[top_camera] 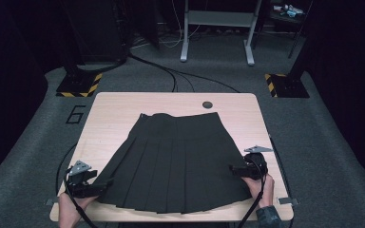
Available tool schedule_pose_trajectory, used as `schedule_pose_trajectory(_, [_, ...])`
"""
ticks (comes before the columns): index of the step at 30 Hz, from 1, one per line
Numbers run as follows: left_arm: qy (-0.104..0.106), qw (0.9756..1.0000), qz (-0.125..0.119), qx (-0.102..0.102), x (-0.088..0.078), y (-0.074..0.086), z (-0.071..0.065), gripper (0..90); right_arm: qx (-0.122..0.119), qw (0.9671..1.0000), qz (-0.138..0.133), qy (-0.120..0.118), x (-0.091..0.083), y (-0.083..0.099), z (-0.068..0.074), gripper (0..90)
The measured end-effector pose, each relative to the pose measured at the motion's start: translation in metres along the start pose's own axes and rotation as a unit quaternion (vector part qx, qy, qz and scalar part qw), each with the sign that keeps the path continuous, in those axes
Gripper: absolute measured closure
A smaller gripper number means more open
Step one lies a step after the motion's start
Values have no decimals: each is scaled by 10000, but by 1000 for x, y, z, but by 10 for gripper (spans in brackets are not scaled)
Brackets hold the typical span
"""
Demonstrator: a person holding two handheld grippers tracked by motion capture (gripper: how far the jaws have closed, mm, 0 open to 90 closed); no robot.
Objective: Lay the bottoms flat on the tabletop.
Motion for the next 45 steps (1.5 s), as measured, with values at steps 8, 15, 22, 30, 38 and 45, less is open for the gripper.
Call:
schedule_pose_trajectory(8, [-202,9996,208,-7,22,2,3,0,-123,9999,37,-40,-8,10,11,0])
schedule_pose_trajectory(15, [-251,9988,424,79,27,12,1,0,-211,9997,100,58,-12,24,21,0])
schedule_pose_trajectory(22, [-400,9975,583,30,36,30,0,0,-100,9996,240,66,-1,44,24,0])
schedule_pose_trajectory(30, [-687,9960,456,342,40,35,-6,0,-211,9997,16,145,-1,50,25,0])
schedule_pose_trajectory(38, [-692,9962,426,320,44,32,-4,0,-250,9996,39,148,2,47,23,0])
schedule_pose_trajectory(45, [-709,9962,403,313,52,26,1,0,-192,9996,37,208,13,36,17,0])
Point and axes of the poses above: each handheld gripper's, and its own axes: x roughly forward along the jaws, y roughly out of its underside, z roughly to its left, the point moved 2 cm from there along x, roughly forward along the jaws, and after that the axes turned 5 degrees about -z, right-handed, at the moved point
